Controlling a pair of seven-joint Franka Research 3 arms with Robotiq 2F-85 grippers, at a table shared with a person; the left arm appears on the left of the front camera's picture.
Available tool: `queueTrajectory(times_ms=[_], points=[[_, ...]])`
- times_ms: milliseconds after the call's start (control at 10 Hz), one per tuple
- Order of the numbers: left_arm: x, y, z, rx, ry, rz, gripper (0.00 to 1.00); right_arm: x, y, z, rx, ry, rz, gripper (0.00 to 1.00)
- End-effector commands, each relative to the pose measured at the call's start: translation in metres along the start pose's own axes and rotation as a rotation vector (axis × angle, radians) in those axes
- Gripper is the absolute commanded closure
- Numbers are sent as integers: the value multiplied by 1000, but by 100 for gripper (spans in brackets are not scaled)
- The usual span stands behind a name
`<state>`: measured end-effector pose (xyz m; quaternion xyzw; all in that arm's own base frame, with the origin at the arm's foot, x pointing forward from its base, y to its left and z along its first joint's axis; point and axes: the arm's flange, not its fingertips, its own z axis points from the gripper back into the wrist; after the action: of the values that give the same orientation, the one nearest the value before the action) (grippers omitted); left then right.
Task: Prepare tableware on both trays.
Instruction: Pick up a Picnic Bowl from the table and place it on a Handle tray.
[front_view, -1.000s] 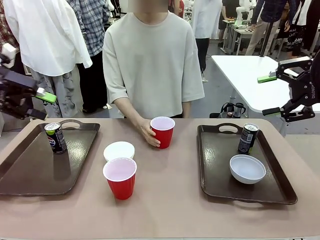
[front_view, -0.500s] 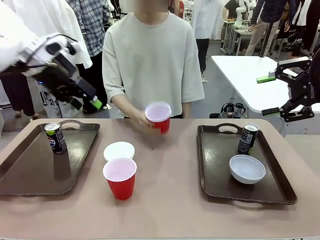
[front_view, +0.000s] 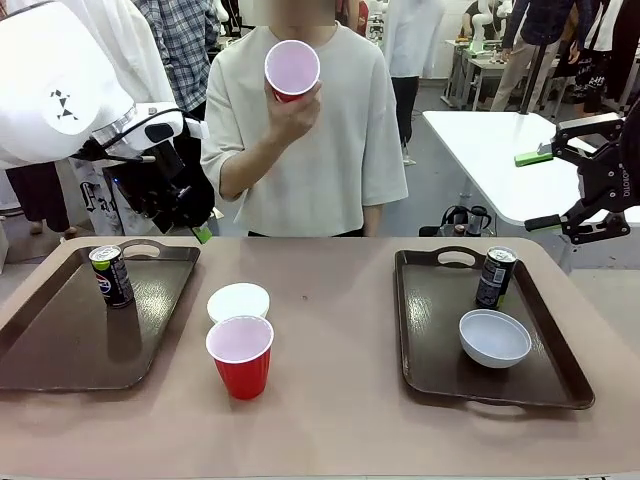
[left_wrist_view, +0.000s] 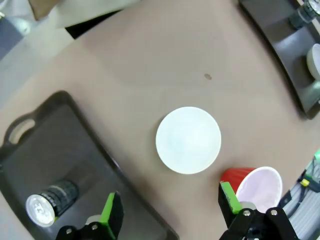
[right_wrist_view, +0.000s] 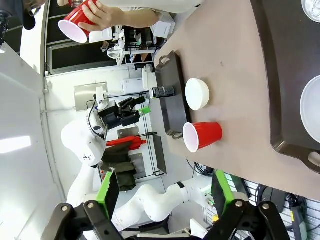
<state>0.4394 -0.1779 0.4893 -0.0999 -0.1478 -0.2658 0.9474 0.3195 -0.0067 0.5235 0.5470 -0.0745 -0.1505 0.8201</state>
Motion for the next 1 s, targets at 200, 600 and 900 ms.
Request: queueTrajectory(times_ms=[200, 600, 900], points=[[-15, 1, -9, 66, 20, -15, 0, 1, -1, 0, 13, 9, 19, 4], [-112, 9, 55, -40, 71, -82, 0, 1, -1, 0, 13, 9, 19, 4], [-118, 18, 43, -47, 95, -45, 0, 1, -1, 0, 13, 9, 19, 4]])
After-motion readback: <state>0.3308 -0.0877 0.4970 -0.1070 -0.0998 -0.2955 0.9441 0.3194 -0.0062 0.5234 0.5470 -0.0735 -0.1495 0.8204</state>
